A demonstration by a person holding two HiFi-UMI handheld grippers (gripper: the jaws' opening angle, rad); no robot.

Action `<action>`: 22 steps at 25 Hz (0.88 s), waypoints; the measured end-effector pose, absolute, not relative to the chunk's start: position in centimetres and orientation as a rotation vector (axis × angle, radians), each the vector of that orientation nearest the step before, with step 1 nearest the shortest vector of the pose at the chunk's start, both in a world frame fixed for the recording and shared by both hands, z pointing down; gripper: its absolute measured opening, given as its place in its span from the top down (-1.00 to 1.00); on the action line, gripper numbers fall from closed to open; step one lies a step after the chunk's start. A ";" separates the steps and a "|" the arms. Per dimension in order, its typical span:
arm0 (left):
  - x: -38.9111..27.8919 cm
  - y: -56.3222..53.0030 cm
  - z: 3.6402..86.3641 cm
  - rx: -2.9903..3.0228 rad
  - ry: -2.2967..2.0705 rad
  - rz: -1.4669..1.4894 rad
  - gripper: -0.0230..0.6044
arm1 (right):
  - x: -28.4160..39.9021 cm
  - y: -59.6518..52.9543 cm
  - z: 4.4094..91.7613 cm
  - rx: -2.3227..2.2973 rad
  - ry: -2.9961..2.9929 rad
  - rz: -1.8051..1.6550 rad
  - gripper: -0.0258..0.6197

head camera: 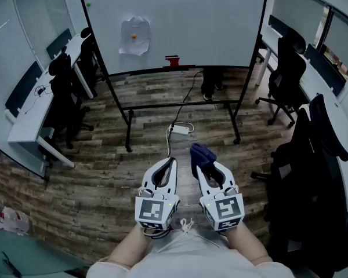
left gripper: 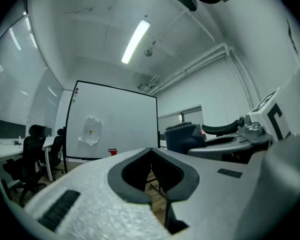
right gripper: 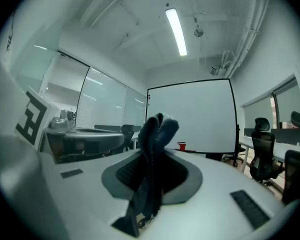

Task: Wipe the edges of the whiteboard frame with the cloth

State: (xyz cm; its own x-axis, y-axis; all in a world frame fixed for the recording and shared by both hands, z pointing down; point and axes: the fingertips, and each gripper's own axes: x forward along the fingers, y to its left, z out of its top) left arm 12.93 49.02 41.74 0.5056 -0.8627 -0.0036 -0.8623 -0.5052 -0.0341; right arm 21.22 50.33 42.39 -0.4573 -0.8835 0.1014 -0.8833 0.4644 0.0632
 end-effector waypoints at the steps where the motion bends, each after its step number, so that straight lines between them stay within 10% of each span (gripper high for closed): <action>1: 13.1 49.0 41.8 -2.699 1.545 -0.025 0.87 | 21.3 50.3 42.4 1.567 -2.583 -0.002 0.69; 22: 13.3 46.7 44.7 -2.772 1.596 -0.156 0.87 | 21.0 48.4 42.9 1.565 -2.617 0.026 0.69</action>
State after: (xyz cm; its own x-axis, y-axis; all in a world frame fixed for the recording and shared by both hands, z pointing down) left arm 13.25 46.72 44.70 0.4990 -0.8589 0.1147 -0.8649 -0.5020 0.0040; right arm 21.03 48.44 42.94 -0.4698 -0.8784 0.0877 -0.8799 0.4739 0.0328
